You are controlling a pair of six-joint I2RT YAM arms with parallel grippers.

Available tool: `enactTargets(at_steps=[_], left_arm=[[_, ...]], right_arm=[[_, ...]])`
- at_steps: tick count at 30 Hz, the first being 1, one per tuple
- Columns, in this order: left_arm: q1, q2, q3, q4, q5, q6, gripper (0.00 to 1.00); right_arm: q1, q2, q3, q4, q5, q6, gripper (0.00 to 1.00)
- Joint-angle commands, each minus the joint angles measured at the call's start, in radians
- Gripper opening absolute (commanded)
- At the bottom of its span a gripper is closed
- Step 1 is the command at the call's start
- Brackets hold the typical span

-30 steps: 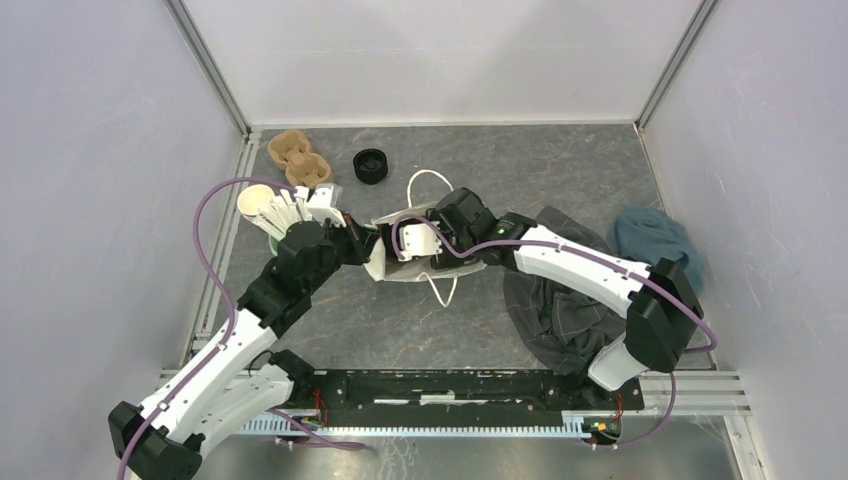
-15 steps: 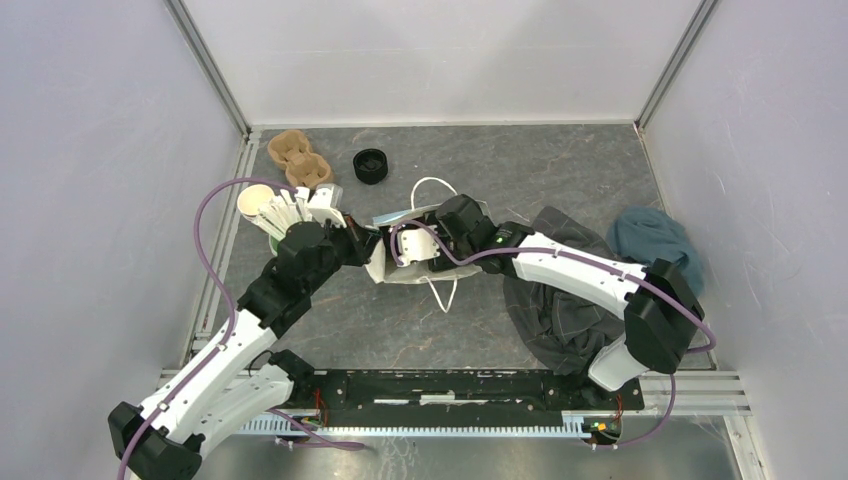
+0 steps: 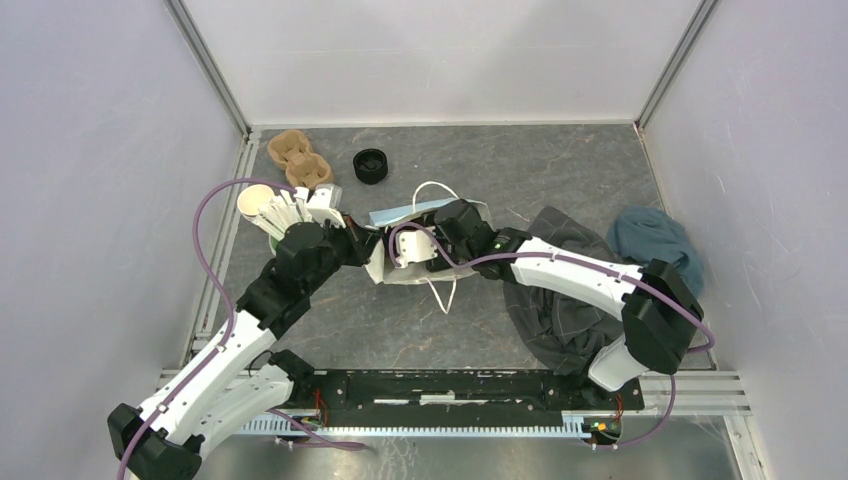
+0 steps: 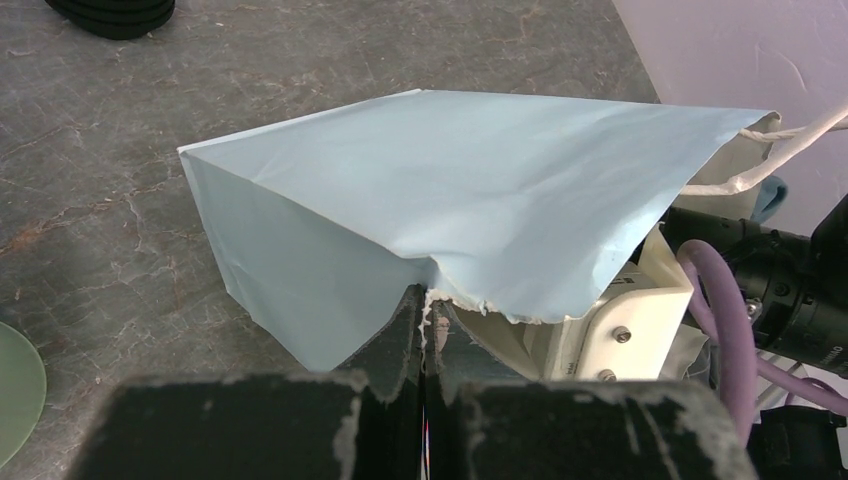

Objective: Pack the takeout coffee

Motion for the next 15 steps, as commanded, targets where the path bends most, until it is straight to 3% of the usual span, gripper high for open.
enactTargets(at_steps=[1,15], left_arm=[[-0.005,-0.018,0.004,0.011,0.041,-0.041,0.02],[-0.005,-0.004,0.056,-0.038,0.075,-0.071,0.02]], right_arm=[[0.001,0.008,-0.019,0.101,0.052,0.03,0.0],[0.047,0.002,0.025,-0.006,0.055,0.107,0.0]])
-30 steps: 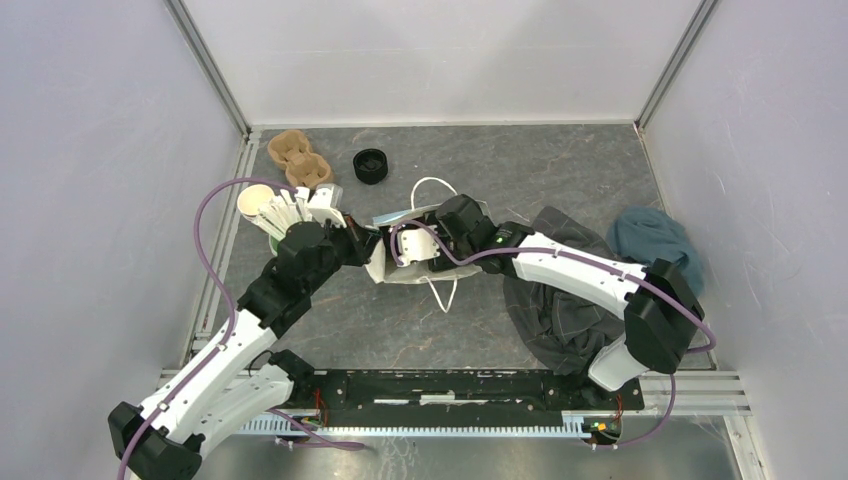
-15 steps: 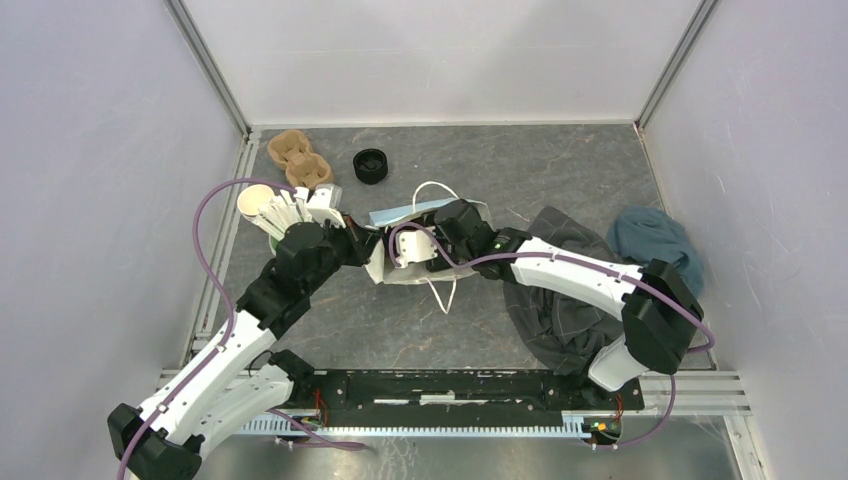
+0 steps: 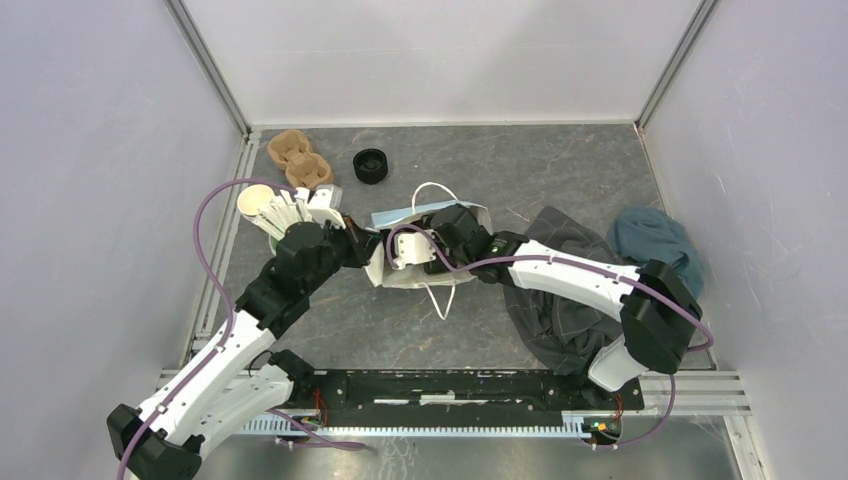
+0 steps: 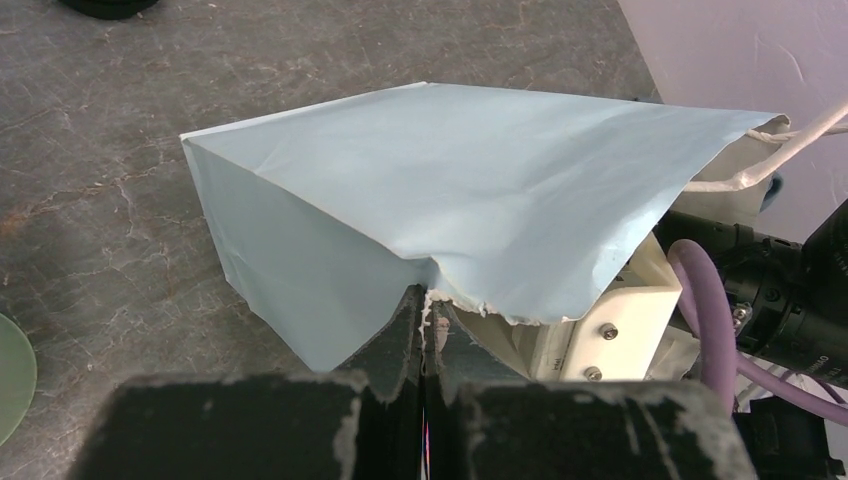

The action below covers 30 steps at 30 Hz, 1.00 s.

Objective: Pack the takeout coffee

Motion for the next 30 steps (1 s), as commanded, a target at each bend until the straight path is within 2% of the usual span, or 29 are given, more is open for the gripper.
enactTargets(at_steps=[1,15,20,30], left_arm=[[-0.005,-0.003,0.06,-0.022,0.071,-0.058,0.02],[-0.004,0.031,0.171,-0.193,0.135,-0.115,0.02],[-0.005,0.049,0.207,-0.243,0.169,-0.148,0.02],[-0.003,0.14,0.342,-0.414,0.139,-0.151,0.02]], right_arm=[[0.024,0.0,0.05,-0.03,0.017,0.069,0.0],[0.067,-0.015,0.153,-0.286,0.006,0.244,0.0],[0.081,-0.008,0.164,-0.319,-0.022,0.293,0.0],[0.086,0.06,0.259,-0.442,-0.079,0.351,0.0]])
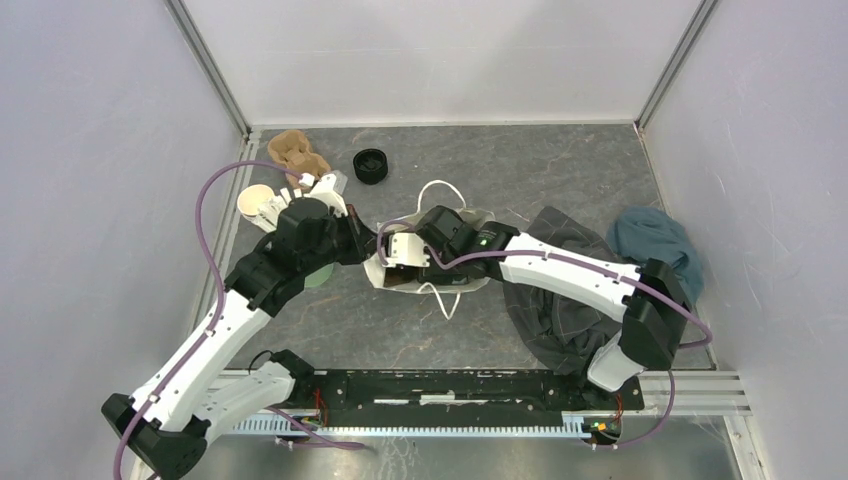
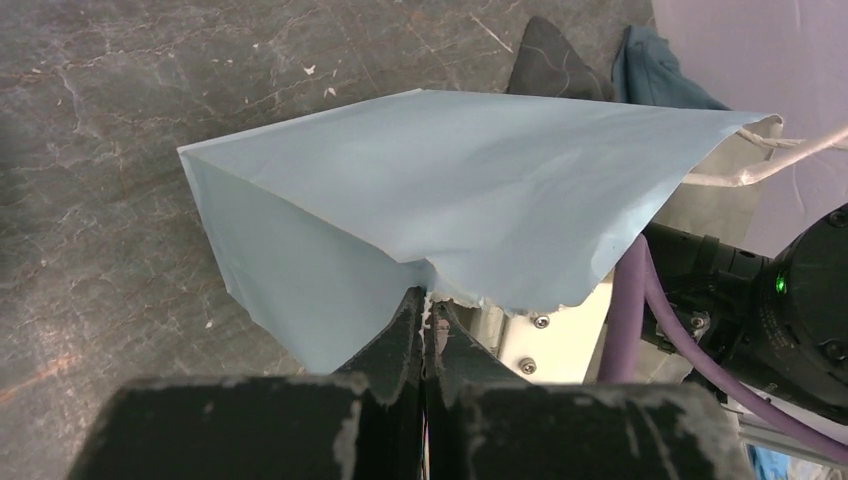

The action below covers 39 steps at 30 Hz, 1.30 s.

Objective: Pack the takeout coffee

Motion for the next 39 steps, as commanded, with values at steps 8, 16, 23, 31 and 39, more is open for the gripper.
enactTargets(at_steps=[8,16,23,31,39], left_arm=[[-0.002,0.125,0.18,-0.19,-0.059,-0.052,0.02],[0.002,0.203,0.266,-0.251,-0.136,-0.019,0.02],[0.007,0.243,0.313,-0.292,-0.202,0.016,0.07],[0.01,0.276,0.415,-0.346,-0.258,0.109,0.36],[0.012,0.253,0.524,-0.393,-0.305,0.221,0.64]], right_arm=[[0.007,0.129,0.162,-0.145,-0.113,0.063,0.0],[0.003,0.202,0.227,-0.179,-0.182,0.051,0.0],[-0.033,0.246,0.241,-0.191,-0.265,0.032,0.0],[-0.061,0.286,0.262,-0.203,-0.331,0.006,0.0],[-0.082,0.323,0.24,-0.216,-0.353,-0.005,0.0]])
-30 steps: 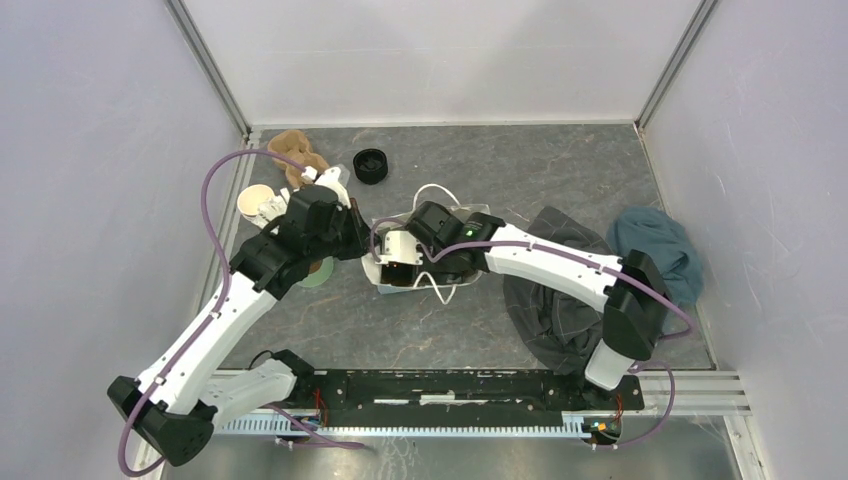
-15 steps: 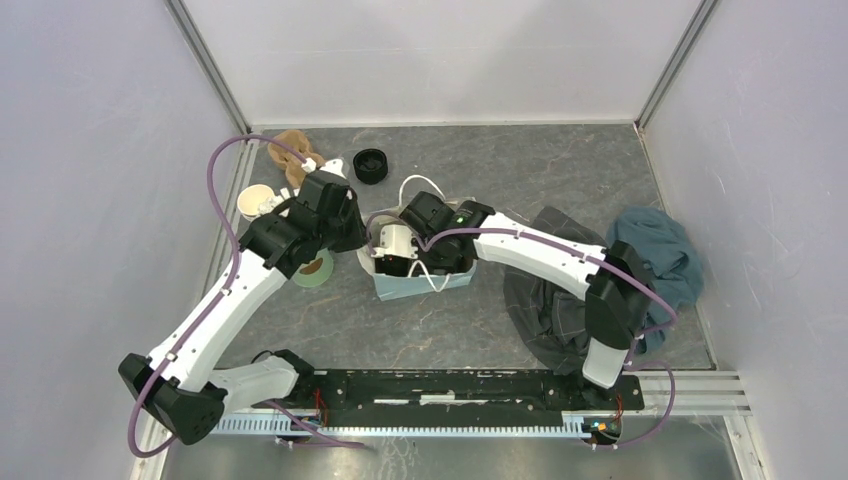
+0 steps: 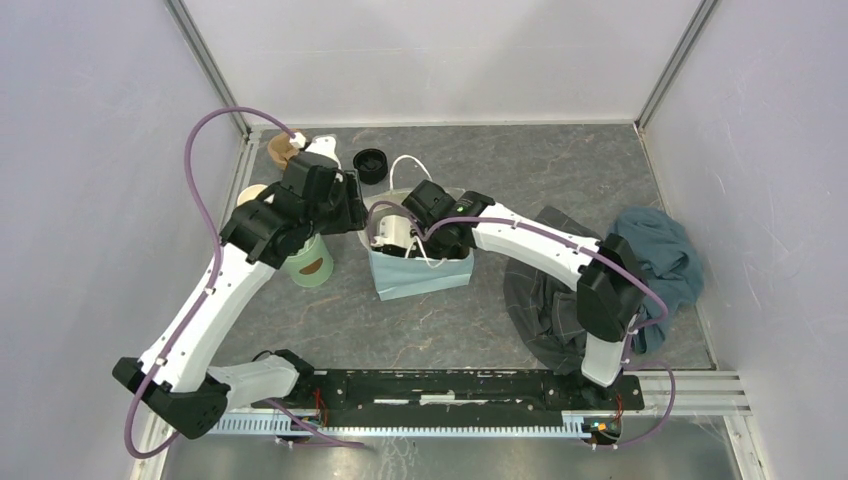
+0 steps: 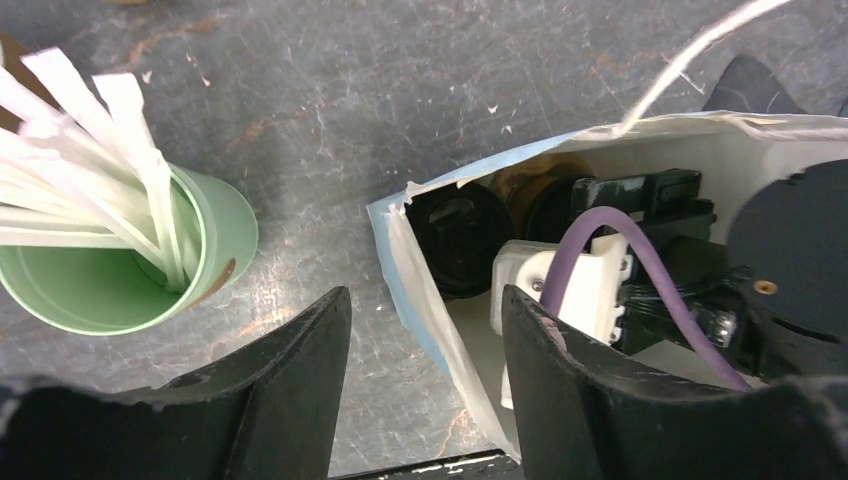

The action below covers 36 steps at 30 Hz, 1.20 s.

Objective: Pack the takeout coffee

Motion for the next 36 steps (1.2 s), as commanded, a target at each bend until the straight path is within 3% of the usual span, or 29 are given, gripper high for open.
enactTargets(at_steps=[1,23,36], left_arm=[[-0.005,-0.028,0.087,0.02,-0.018,0.097,0.65],[-0.005,-0.063,0.148,-0.034,-0.07,0.151,0.62],[-0.004,-0.143,0.123,-0.092,-0.086,0.108,0.59]], right_arm=[[0.01,0.086,-0.031,-0.049,-0.107,0.003,0.0],[-0.074,0.245,-0.114,0.046,-0.107,0.042,0.0],[-0.071,0.293,-0.183,0.033,0.001,0.062,0.0]])
